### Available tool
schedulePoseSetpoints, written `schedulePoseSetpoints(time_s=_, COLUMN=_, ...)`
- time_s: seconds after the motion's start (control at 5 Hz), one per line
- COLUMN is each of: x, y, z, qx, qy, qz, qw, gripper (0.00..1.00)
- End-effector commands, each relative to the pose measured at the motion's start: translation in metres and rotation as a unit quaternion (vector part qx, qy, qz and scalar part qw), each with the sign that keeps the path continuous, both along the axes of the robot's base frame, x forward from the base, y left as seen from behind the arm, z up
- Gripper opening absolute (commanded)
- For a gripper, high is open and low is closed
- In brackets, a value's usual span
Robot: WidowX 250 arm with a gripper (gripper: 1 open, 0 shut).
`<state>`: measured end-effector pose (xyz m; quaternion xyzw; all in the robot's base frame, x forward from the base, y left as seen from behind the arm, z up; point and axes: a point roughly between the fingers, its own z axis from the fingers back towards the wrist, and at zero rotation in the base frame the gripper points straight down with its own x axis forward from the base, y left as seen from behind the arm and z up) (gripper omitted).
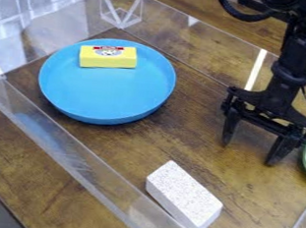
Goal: Remove the green object from inside the blue tray and put it on the table
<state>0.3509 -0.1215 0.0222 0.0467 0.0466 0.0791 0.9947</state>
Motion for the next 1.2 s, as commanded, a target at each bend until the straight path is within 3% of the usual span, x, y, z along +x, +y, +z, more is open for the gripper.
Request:
schedulePoseSetpoints(time_s=0.0, x=-0.005, y=-0.01, z=0.023, qx=-0.006, qy=-0.027, qz=0.003, qw=0.9996, gripper=1.0)
schedulePoseSetpoints(time_s=0.4, x=-0.009, y=-0.012, z=0.033, qx=-0.004, qy=-0.03, qz=-0.024, qw=0.9992, gripper=1.0)
schedulePoseSetpoints(time_s=0.6, x=-0.01, y=0.0, z=0.034, qx=-0.004, qy=-0.033, qz=-0.055, qw=0.9979, gripper=0.0)
schedulePoseSetpoints(time_s=0.8, x=-0.014, y=0.012, z=0.035, qx=-0.007, qy=-0.033, qz=-0.087, qw=0.9957, gripper=1.0)
schedulePoseSetpoints(time_s=1.0, x=-0.015, y=0.019, z=0.032, qx=-0.001, qy=-0.03, qz=-0.104, qw=0.9941, gripper=1.0)
